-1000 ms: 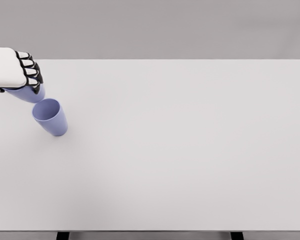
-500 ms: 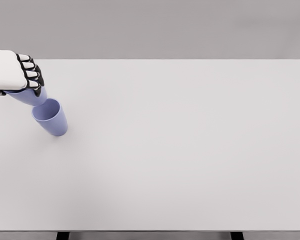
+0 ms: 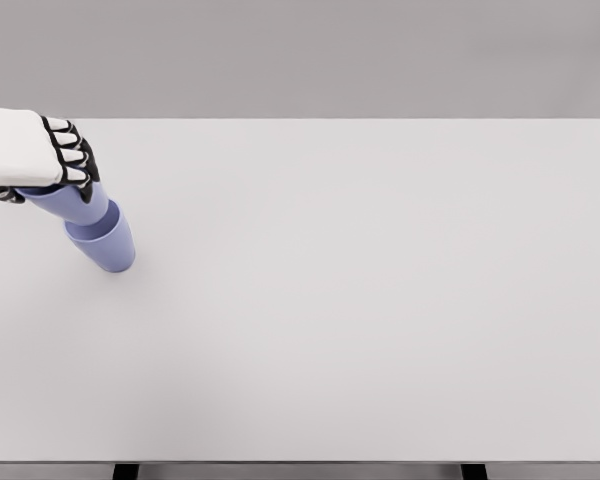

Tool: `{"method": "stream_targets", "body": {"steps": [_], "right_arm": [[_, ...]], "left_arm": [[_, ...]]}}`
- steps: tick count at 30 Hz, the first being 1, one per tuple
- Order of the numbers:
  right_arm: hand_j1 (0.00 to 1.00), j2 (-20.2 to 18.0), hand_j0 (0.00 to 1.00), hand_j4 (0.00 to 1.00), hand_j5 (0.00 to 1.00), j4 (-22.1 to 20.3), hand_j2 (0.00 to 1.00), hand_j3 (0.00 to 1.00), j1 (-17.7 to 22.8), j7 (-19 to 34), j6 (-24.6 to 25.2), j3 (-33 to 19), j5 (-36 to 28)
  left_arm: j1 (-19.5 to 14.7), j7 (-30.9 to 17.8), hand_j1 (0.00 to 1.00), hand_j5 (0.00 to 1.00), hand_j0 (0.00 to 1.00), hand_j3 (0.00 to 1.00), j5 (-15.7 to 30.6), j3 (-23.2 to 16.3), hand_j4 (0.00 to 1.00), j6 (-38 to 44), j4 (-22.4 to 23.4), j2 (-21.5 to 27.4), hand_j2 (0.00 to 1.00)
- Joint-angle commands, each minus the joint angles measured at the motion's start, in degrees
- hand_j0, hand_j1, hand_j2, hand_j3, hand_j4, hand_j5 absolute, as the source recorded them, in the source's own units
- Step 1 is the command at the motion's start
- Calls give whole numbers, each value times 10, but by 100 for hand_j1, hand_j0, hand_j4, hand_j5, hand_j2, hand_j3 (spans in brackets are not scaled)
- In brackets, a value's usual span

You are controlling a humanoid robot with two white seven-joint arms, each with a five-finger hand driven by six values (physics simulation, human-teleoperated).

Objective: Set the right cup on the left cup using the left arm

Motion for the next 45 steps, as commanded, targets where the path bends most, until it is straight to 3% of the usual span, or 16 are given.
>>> {"method": "stream_targets", "body": {"steps": [1,17,45], "right_arm": [[100,0,100,100,100,0,100,100,0,-1,0,0,0],[100,0,100,100,100,0,100,100,0,0,0,0,0],[100,0,100,100,100,0,100,100,0,0,0,0,0]], "left_arm": [[1,0,54,54,54,54,10,1,54,1,2,0,54],[8,0,54,54,54,54,24,3,54,1,7,-6,54],[25,0,54,54,54,54,14,1,54,1,58,-33,54]]}}
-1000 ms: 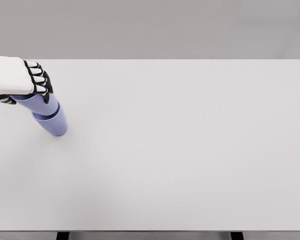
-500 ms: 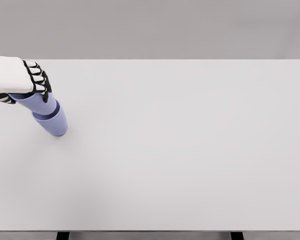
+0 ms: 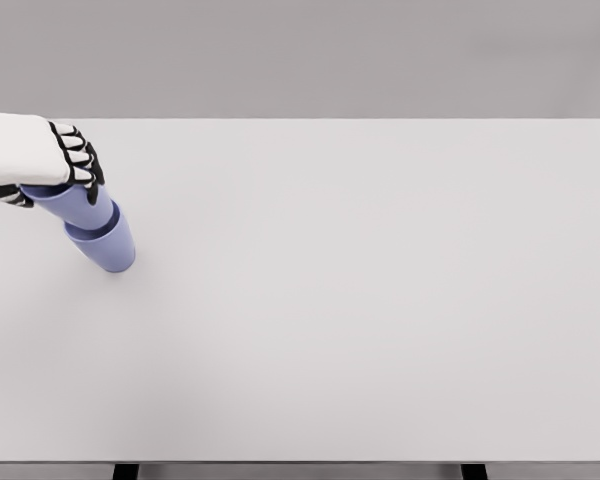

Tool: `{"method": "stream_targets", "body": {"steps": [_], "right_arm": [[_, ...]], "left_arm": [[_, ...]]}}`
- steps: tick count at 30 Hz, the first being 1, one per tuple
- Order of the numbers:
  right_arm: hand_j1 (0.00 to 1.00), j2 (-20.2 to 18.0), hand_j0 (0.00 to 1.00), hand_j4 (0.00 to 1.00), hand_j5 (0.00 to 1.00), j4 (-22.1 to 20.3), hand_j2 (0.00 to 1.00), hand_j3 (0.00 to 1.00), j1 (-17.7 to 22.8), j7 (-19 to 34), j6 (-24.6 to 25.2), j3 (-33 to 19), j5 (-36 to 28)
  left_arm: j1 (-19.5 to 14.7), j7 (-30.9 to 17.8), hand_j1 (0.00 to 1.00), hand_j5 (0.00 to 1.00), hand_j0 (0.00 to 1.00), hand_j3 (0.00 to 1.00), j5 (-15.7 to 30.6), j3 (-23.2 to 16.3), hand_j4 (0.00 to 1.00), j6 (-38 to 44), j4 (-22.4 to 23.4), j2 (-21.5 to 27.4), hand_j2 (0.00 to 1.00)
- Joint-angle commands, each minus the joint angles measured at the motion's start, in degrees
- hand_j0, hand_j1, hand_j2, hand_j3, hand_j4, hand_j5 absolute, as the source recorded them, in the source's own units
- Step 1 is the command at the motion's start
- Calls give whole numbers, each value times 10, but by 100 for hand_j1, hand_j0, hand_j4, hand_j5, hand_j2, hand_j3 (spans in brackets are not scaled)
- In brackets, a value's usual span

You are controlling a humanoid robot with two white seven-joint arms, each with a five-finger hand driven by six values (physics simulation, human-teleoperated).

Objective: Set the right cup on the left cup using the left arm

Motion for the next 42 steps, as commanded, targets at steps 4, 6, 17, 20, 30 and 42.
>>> {"method": "stream_targets", "body": {"steps": [4,6,17,20,30,42], "right_arm": [[100,0,100,100,100,0,100,100,0,-1,0,0,0],[100,0,100,100,100,0,100,100,0,0,0,0,0],[100,0,100,100,100,0,100,100,0,0,0,0,0],[100,0,100,100,100,0,100,100,0,-1,0,0,0],[100,0,100,100,100,0,100,100,0,-1,0,0,0],[100,0,100,100,100,0,100,100,0,0,0,0,0]], "left_arm": [[3,-1,54,54,54,54,1,2,54,1,9,-3,54],[4,-1,54,54,54,54,1,2,54,1,10,-3,54],[8,-1,57,57,57,57,1,3,57,1,12,-7,57],[8,-1,59,59,59,59,1,2,59,1,12,-7,59],[8,-1,67,67,67,67,1,2,67,1,12,-7,67],[9,0,77,77,77,77,1,3,77,1,12,-8,77]]}}
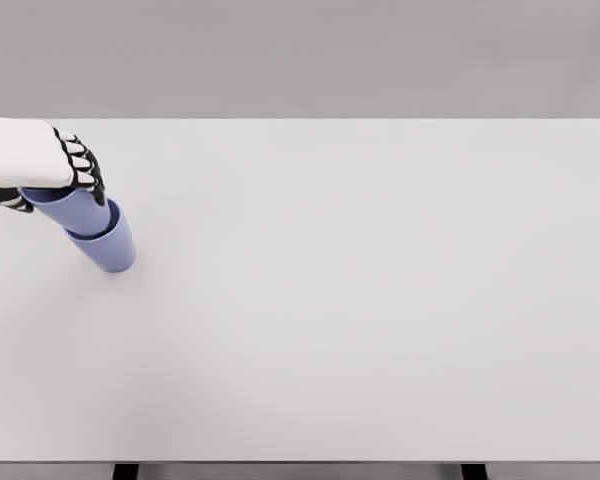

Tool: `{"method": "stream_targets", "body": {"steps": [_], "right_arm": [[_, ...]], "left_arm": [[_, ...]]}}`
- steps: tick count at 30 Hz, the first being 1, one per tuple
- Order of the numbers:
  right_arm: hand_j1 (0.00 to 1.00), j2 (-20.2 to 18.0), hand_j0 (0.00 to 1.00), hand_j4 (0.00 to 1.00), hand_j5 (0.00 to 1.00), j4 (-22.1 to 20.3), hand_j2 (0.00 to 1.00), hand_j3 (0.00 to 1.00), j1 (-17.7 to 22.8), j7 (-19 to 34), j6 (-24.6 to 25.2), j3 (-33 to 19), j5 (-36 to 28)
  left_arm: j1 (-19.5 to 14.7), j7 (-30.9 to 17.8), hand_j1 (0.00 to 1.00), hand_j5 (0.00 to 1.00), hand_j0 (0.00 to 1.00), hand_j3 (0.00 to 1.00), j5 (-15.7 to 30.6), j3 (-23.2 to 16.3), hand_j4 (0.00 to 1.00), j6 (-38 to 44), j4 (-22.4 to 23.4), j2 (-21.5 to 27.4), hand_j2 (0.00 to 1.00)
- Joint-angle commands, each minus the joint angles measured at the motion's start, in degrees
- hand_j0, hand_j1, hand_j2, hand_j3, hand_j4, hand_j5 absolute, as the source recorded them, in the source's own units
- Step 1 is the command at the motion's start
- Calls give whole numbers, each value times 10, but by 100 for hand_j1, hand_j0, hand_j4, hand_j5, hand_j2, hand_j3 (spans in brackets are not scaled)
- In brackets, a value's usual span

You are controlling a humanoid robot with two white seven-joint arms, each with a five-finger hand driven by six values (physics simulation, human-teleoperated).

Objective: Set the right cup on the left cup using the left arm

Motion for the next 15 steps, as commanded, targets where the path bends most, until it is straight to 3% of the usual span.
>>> {"method": "stream_targets", "body": {"steps": [1,15], "right_arm": [[100,0,100,100,100,0,100,100,0,0,0,0,0],[100,0,100,100,100,0,100,100,0,0,0,0,0]], "left_arm": [[0,0,78,78,78,78,1,1,78,1,0,0,78],[0,0,87,87,87,87,2,2,87,1,-2,0,87]]}}
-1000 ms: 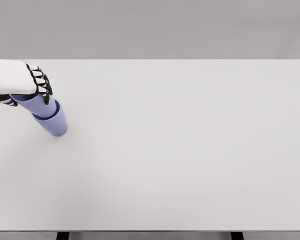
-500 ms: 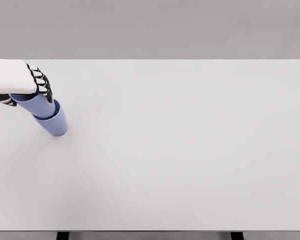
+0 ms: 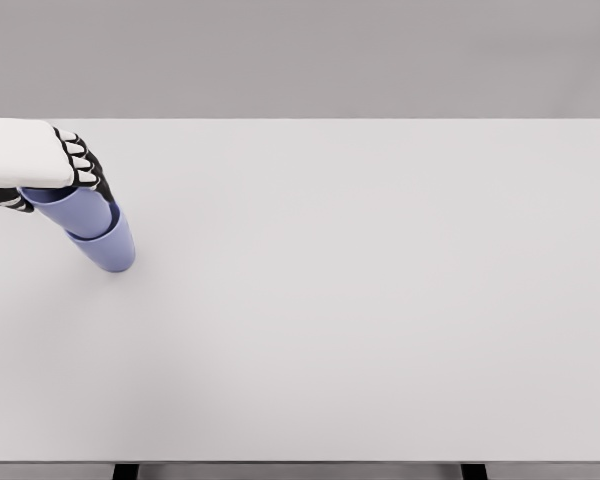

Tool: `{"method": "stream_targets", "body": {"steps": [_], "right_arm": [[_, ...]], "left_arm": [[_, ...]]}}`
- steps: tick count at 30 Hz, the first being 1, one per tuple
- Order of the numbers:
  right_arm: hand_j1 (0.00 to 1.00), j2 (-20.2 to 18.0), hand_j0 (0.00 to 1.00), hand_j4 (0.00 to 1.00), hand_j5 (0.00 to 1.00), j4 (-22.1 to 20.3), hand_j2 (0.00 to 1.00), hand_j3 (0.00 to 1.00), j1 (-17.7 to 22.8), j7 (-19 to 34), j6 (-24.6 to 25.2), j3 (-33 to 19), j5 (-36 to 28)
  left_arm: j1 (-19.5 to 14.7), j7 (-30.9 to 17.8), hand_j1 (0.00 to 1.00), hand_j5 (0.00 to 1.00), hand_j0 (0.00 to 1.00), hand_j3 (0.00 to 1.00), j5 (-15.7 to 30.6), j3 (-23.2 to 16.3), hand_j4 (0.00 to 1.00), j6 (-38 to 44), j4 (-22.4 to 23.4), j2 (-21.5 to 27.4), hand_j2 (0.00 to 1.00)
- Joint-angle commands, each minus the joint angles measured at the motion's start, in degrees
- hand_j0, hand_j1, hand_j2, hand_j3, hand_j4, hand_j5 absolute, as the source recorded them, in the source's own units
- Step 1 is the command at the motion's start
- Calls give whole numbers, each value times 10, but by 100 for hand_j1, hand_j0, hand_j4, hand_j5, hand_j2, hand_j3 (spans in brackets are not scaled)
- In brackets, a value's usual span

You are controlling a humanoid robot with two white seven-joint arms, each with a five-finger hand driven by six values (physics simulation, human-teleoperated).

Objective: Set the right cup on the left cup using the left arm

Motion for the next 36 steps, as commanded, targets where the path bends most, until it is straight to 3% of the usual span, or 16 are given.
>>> {"method": "stream_targets", "body": {"steps": [1,12,20,26,36], "right_arm": [[100,0,100,100,100,0,100,100,0,0,0,0,0],[100,0,100,100,100,0,100,100,0,0,0,0,0],[100,0,100,100,100,0,100,100,0,0,0,0,0],[100,0,100,100,100,0,100,100,0,0,0,0,0],[100,0,100,100,100,0,100,100,0,-1,0,0,0]], "left_arm": [[0,0,87,87,87,87,2,1,87,1,0,0,87],[-1,0,99,99,99,99,5,13,99,1,-3,1,99],[-1,0,100,100,100,100,10,34,100,1,-7,2,100],[-1,0,100,100,100,100,61,73,100,1,-26,13,100],[2,-3,100,100,100,100,60,69,100,1,-26,15,100]]}}
